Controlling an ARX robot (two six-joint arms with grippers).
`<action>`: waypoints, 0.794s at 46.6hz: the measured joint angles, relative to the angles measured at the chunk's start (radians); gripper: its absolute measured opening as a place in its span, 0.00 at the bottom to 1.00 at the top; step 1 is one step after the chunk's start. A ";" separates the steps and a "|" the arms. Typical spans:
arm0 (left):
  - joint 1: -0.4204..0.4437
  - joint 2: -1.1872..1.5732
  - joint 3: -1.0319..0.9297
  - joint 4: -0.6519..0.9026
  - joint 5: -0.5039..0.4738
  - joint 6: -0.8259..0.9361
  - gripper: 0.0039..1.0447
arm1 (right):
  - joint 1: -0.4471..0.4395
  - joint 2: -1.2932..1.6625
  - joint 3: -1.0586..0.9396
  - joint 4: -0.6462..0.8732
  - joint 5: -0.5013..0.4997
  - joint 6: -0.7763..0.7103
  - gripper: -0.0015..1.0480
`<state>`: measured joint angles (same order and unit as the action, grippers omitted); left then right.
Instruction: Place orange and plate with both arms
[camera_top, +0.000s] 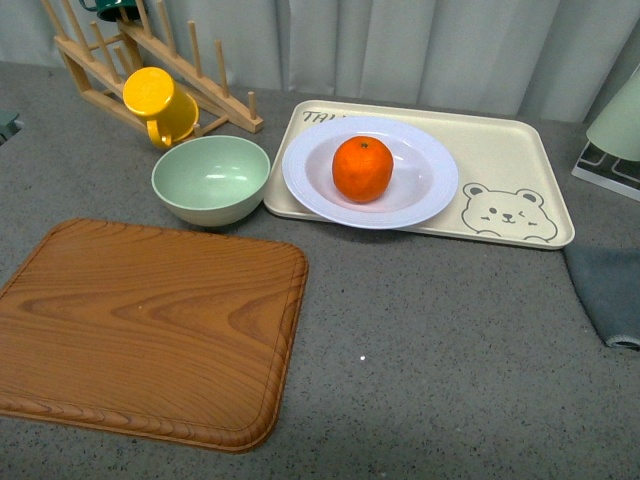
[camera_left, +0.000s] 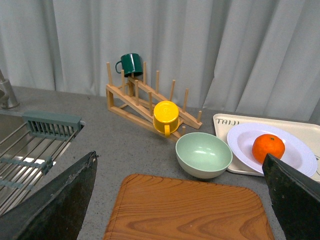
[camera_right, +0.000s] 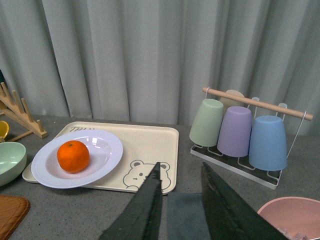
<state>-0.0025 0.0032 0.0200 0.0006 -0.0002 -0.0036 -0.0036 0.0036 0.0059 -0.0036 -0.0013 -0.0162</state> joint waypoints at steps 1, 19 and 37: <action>0.000 0.000 0.000 0.000 0.000 0.000 0.94 | 0.000 0.000 0.000 0.000 -0.001 0.001 0.16; 0.000 0.000 0.000 0.000 0.000 0.000 0.94 | 0.000 0.000 0.000 0.000 -0.001 0.006 0.07; 0.000 0.000 0.000 0.000 0.000 0.000 0.94 | 0.000 0.000 0.000 0.000 0.000 0.006 0.66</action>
<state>-0.0025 0.0032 0.0200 0.0006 -0.0002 -0.0040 -0.0036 0.0036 0.0059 -0.0036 -0.0017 -0.0105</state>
